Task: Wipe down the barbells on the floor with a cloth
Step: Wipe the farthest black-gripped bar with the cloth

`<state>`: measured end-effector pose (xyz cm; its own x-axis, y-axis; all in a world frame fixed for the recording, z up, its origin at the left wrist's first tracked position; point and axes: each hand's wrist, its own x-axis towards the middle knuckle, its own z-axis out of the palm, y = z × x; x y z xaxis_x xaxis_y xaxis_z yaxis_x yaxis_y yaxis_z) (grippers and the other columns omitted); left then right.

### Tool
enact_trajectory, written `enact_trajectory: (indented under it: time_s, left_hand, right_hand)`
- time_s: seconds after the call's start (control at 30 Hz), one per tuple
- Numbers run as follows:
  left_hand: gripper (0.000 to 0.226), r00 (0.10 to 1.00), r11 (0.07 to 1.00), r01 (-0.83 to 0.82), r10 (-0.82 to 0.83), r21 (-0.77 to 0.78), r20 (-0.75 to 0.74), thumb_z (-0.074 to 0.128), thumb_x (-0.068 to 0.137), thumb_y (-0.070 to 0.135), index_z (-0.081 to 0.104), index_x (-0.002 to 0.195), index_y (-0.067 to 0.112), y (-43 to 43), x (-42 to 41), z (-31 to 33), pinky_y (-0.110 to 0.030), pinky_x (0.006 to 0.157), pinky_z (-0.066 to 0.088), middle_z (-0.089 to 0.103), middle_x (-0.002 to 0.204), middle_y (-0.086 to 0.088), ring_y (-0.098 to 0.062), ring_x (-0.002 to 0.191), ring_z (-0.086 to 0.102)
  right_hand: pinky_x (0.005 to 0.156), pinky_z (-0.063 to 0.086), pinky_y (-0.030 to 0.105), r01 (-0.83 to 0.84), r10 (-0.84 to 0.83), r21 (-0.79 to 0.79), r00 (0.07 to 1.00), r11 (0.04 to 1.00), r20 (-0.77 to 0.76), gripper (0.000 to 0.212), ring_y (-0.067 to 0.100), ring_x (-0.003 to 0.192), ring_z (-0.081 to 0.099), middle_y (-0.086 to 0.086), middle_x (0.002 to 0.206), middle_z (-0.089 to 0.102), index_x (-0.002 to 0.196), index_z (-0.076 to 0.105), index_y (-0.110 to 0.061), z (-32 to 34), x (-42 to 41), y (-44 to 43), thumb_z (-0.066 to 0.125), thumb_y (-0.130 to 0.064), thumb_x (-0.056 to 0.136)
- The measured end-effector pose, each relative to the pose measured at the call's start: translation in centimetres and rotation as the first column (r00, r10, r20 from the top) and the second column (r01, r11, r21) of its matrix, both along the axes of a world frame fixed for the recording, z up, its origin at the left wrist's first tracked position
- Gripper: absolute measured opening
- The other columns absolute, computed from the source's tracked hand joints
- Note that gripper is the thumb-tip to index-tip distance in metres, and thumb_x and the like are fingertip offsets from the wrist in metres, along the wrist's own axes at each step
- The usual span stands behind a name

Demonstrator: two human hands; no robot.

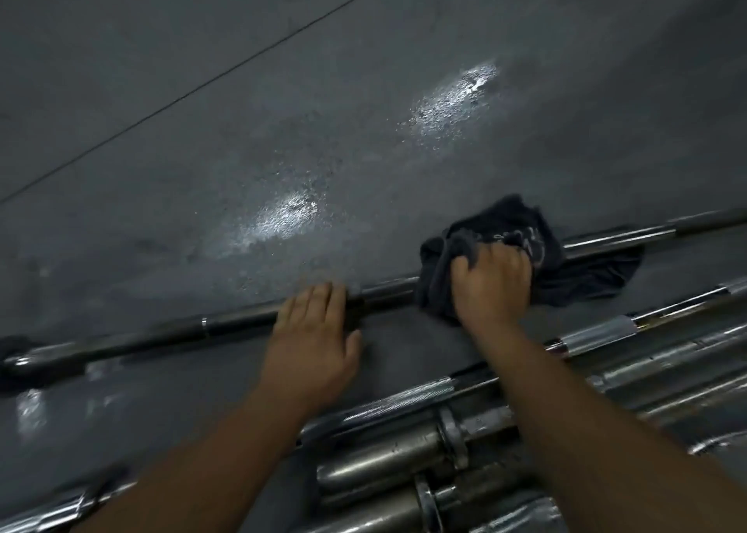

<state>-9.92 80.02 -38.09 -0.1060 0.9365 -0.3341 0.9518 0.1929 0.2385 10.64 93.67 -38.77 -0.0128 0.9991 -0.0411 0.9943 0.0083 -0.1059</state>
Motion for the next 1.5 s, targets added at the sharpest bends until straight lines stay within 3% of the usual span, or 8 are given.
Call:
enact_trajectory:
  time_s: [0.13, 0.23, 0.5, 0.73, 0.9, 1.13, 1.33, 1.5]
  left_hand:
    - [0.033, 0.988, 0.985, -0.152, 0.15, 0.08, 0.03, 0.038, 0.094, 0.039, 0.061, 0.102, 0.017, 1.5, 1.5, -0.8, -0.042, 0.079, 0.044, 0.062, 0.097, -0.006, -0.032, 0.088, 0.058]
    - [0.033, 0.977, 0.967, -0.211, 0.212, 0.144, 0.011, 0.04, 0.098, 0.039, 0.062, 0.115, 0.021, 0.4, 2.3, -2.0, -0.043, 0.09, 0.039, 0.064, 0.116, -0.001, -0.028, 0.103, 0.057]
    - [0.057, 0.984, 0.975, -0.169, 0.174, 0.147, -0.024, 0.026, 0.098, 0.04, 0.045, 0.146, 0.015, 5.7, -0.9, -2.8, -0.047, 0.11, 0.031, 0.046, 0.151, -0.006, -0.026, 0.139, 0.042]
    - [0.059, 0.978, 0.974, -0.207, 0.207, 0.096, 0.007, 0.027, 0.103, 0.037, 0.019, 0.155, 0.011, 15.2, -6.6, -3.9, -0.05, 0.12, 0.015, 0.016, 0.164, -0.008, -0.025, 0.152, 0.012]
    - [0.058, 0.994, 0.99, -0.098, 0.101, 0.101, -0.031, 0.023, 0.103, 0.039, 0.022, 0.155, 0.013, 13.3, -5.8, -3.7, -0.045, 0.121, 0.01, 0.014, 0.165, -0.006, -0.02, 0.152, 0.008]
    - [0.067, 0.998, 0.991, -0.065, 0.066, 0.113, -0.008, 0.016, 0.096, 0.047, 0.042, 0.148, 0.014, 6.9, -2.7, -2.7, -0.046, 0.115, 0.028, 0.038, 0.157, -0.005, -0.022, 0.146, 0.032]
    - [0.059, 0.997, 0.994, -0.076, 0.077, 0.075, -0.015, 0.024, 0.098, 0.043, 0.051, 0.142, 0.014, 2.3, 0.5, -2.3, -0.047, 0.111, 0.031, 0.046, 0.151, -0.006, -0.025, 0.14, 0.041]
    - [0.06, 0.999, 0.998, -0.041, 0.041, 0.04, 0.001, 0.03, 0.095, 0.04, 0.049, 0.144, 0.012, -1.3, 2.2, -1.8, -0.046, 0.108, 0.026, 0.045, 0.151, -0.008, -0.025, 0.138, 0.044]
  right_hand:
    - [0.09, 0.044, 0.048, -0.173, 0.163, -0.045, 0.971, 0.984, -0.173, 0.033, 0.033, 0.086, 0.055, 0.013, 0.085, 0.062, 0.086, 0.061, -0.011, 0.5, -6.7, -6.4, 0.046, -0.038, 0.075]
    - [0.078, 0.043, 0.047, -0.335, 0.334, 0.003, 0.937, 0.942, -0.105, 0.027, 0.035, 0.081, 0.056, 0.013, 0.083, 0.059, 0.085, 0.058, -0.013, -0.5, -1.2, -3.8, 0.049, -0.037, 0.077]
    - [0.088, 0.041, 0.045, 0.08, -0.081, -0.021, 0.996, 0.997, -0.043, 0.035, 0.039, 0.097, 0.059, 0.019, 0.1, 0.066, 0.093, 0.067, -0.004, -1.0, -2.6, 5.1, 0.047, -0.033, 0.09]
    - [0.082, 0.044, 0.042, -0.552, 0.54, 0.023, 0.805, 0.834, -0.246, 0.024, 0.033, 0.092, 0.06, 0.011, 0.094, 0.068, 0.09, 0.065, -0.012, 0.6, -7.5, 3.3, 0.05, -0.03, 0.085]
    - [0.081, 0.049, 0.048, 0.007, -0.008, -0.042, 1.0, 0.999, -0.022, 0.042, 0.046, 0.092, 0.062, 0.029, 0.101, 0.066, 0.097, 0.068, 0.001, 1.5, 2.9, 9.3, 0.039, -0.03, 0.094]
    - [0.103, 0.041, 0.045, -0.492, 0.47, -0.083, 0.86, 0.866, -0.199, 0.04, 0.03, 0.11, 0.056, 0.005, 0.107, 0.067, 0.105, 0.067, -0.017, 1.7, -4.8, -1.3, 0.044, -0.044, 0.086]
    - [0.087, 0.045, 0.046, 0.019, -0.021, -0.045, 0.999, 0.999, -0.045, 0.044, 0.037, 0.085, 0.061, 0.017, 0.081, 0.068, 0.082, 0.069, -0.006, 0.3, 0.8, 0.8, 0.036, -0.036, 0.083]
    - [0.106, 0.036, 0.05, -0.116, 0.092, -0.076, 0.959, 0.99, -0.267, 0.044, 0.028, 0.102, 0.056, 0.003, 0.095, 0.066, 0.099, 0.064, -0.018, 1.0, -7.2, -8.2, 0.049, -0.055, 0.082]
